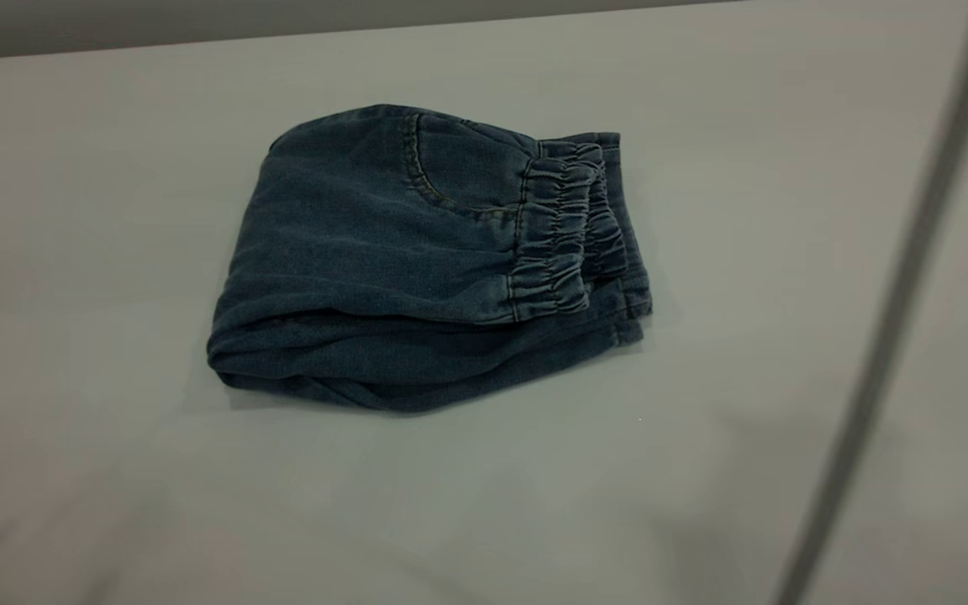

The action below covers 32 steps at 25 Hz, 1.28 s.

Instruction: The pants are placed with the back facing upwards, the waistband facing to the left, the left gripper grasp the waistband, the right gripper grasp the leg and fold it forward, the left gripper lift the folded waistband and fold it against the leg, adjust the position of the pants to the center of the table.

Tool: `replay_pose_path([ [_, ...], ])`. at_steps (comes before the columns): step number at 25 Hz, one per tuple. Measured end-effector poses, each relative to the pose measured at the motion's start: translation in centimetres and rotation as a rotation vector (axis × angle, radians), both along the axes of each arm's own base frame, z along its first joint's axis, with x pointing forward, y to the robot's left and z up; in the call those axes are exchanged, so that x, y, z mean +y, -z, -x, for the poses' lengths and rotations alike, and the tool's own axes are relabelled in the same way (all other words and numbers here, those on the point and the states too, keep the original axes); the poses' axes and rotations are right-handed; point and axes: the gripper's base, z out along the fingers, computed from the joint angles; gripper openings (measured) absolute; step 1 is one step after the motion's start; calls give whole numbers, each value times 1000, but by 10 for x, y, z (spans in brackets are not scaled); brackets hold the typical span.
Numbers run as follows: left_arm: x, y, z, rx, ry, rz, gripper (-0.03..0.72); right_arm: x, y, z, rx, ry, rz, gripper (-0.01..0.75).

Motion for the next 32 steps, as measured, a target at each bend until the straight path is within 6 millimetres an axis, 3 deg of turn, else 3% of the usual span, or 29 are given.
replay_pose_path([
  [4,10,16,23,68,-49,-12,561,-24,27,32,71,-20,-6,515],
  [12,16,70,63,126,-30,66,561,-71,97,82,85,24,-62,515],
  [20,27,74,98,-31,-28,132,561,-112,162,126,70,35,-102,515],
  [24,28,72,101,-78,-30,146,561,-125,178,140,23,33,-149,515],
  [32,34,72,93,-170,-49,57,561,-135,175,152,-51,25,-245,515],
])
